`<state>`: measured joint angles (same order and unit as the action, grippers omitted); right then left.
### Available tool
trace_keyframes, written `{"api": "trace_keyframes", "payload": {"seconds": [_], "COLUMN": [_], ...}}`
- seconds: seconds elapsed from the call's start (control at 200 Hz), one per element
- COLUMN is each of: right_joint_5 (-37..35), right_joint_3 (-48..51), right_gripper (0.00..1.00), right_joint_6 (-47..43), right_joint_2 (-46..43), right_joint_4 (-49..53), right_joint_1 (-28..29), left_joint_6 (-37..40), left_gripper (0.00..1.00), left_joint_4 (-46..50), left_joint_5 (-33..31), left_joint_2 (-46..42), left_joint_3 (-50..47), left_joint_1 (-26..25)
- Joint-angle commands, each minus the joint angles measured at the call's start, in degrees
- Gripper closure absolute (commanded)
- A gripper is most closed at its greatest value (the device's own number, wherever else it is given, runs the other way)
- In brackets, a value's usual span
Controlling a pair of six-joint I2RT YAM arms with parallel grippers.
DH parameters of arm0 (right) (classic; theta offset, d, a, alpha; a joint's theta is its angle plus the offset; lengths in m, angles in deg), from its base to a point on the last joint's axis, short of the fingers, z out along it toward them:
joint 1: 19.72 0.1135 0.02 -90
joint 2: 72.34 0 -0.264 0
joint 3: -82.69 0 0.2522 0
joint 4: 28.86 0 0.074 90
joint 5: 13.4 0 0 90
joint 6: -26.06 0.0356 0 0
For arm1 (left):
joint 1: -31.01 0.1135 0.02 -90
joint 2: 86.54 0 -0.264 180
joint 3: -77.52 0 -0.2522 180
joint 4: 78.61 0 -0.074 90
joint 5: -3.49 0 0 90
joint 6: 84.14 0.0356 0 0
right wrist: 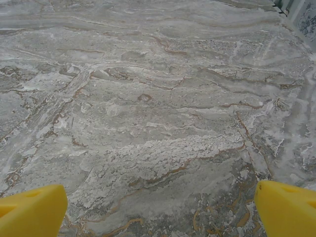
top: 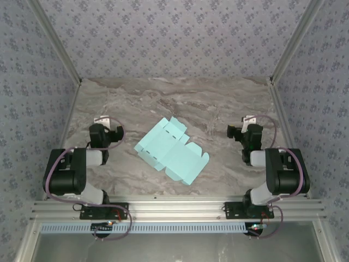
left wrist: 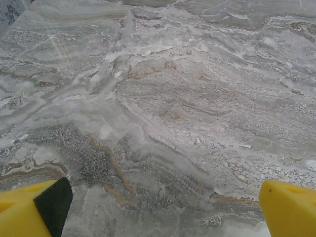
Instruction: Fold the paper box
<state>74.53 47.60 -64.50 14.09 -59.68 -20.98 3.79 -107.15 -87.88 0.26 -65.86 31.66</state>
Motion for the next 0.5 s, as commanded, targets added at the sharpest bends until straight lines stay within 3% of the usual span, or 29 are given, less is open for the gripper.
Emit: {"api": "trace_keyframes", "payload": {"seconds": [0.0,0.495], "right_joint_5": [0.8,2.1], "right_joint_3": [-1.3,-1.3], "right_gripper": [0.00,0.00], "right_joint_6": [-0.9,-0.5], "right_joint_2": [0.8,0.7], "right_joint_4": [-1.1,-1.0], "right_joint_1": [-0.6,-1.3], "left_joint_6": [0.7,0.7], "left_gripper": [0.01,0.01], "left_joint_4": [-2.4,-2.3], "left_joint_5": [-0.5,-0.5], "left_joint_2": [0.7,0.7], "left_joint_3": [1.7,1.7], "left_joint_1": [0.4,0.3]}}
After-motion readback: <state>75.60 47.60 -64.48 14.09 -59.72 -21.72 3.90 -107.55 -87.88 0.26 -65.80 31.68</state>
